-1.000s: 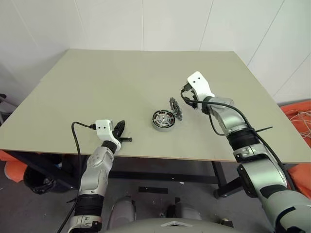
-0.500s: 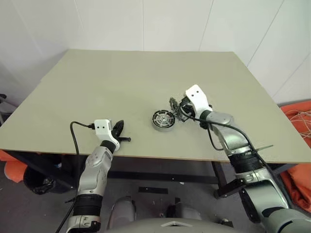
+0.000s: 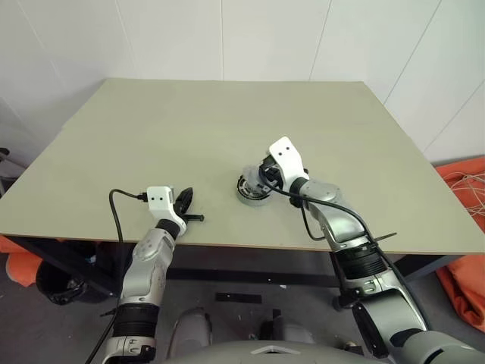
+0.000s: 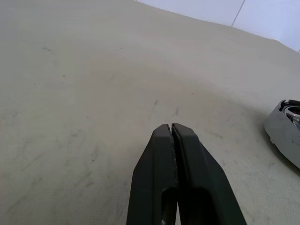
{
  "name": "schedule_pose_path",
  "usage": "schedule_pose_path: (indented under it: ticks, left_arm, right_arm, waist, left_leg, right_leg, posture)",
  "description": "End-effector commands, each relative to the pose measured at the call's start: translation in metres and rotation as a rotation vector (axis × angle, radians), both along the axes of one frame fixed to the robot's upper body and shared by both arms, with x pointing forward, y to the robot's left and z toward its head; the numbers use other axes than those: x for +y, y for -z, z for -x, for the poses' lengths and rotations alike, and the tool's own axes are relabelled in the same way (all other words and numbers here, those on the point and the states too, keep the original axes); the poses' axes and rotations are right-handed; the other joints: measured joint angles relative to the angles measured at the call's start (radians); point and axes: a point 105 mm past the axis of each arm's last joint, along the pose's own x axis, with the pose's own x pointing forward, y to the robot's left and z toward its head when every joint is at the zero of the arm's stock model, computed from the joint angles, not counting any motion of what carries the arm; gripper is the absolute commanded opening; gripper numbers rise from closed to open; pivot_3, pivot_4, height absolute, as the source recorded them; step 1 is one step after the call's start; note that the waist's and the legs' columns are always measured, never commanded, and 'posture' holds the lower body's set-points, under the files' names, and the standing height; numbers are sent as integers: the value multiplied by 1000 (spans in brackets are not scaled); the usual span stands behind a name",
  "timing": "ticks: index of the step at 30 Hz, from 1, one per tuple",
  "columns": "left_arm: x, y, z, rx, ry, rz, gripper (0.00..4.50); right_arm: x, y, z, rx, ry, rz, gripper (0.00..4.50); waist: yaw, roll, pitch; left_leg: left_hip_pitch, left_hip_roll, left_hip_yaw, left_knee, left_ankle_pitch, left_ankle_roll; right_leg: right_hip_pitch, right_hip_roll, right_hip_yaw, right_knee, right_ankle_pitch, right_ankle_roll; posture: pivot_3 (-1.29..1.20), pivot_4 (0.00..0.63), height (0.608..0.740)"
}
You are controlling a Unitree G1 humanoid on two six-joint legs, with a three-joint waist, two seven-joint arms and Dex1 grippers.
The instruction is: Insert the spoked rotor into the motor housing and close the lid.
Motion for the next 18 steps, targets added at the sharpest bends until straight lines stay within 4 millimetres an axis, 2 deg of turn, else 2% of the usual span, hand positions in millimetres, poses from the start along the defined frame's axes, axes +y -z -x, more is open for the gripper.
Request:
schedule_pose_path:
  ticks: [1, 7, 10, 14, 18]
  left_arm:
    - [0, -19, -2, -72, 7, -11, 66]
    - [0, -19, -2, -71, 8, -11, 66]
    - [1, -18, -1, -71, 5, -12, 66]
    - [1, -18, 0, -71, 2, -12, 66]
    - [1, -19, -1, -75, 5, -13, 66]
  right_arm:
    - [7, 2, 0, -7, -12, -8, 26]
    - [12, 15, -3, 31, -4, -14, 26]
    - [14, 17, -3, 46, -5, -30, 26]
    - [20, -10, -5, -36, -46, -145, 26]
    - [18, -34, 0, -93, -185, -154, 26]
  waist:
    - [0, 0, 0]
    - [0, 0, 0]
    - [0, 0, 0]
    - [0, 0, 0]
    - [2, 0, 0]
  left_leg:
    - [0, 0, 0, 0, 0, 0]
    - [1, 0, 0, 0, 0, 0]
    - [2, 0, 0, 0, 0, 0]
    - [3, 0, 0, 0, 0, 0]
    - [1, 0, 0, 0, 0, 0]
  right_leg:
    - [0, 0, 0, 0, 0, 0]
    - [1, 0, 0, 0, 0, 0]
    - [2, 0, 0, 0, -4, 7]
    - [2, 0, 0, 0, -4, 7]
    - [1, 0, 0, 0, -3, 5]
  posture:
    - [0, 0, 740]
    - [0, 0, 740]
    - [0, 0, 740]
    - [0, 0, 740]
    - [0, 0, 740]
